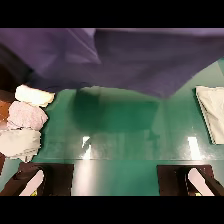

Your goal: Fold the shirts.

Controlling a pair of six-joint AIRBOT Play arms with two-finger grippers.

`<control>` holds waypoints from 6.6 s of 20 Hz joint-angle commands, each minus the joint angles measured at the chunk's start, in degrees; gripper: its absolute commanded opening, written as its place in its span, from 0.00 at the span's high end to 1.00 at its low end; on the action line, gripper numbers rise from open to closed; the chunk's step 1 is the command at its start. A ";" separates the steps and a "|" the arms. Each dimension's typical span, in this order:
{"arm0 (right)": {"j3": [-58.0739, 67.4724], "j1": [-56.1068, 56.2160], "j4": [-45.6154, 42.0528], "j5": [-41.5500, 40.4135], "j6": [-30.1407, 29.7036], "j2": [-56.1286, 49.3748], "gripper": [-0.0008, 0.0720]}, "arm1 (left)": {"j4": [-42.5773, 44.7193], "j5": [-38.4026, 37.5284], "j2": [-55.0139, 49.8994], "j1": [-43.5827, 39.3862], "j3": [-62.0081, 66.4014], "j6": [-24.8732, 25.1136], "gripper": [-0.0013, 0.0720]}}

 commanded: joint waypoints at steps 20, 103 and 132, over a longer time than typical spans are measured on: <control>-1.77 17.03 -27.67 14.25 8.37 -32.41 0.97 | -0.59 -8.90 -26.38 0.02 -29.35 -3.21 0.94; -63.19 1.14 -25.73 3.93 4.11 -14.86 0.50 | -2.62 -5.90 -5.44 0.02 -80.94 2.58 0.95; -16.52 17.90 -34.49 6.88 11.47 -33.09 0.97 | -1.03 -0.35 -30.60 -1.81 -43.80 0.28 0.94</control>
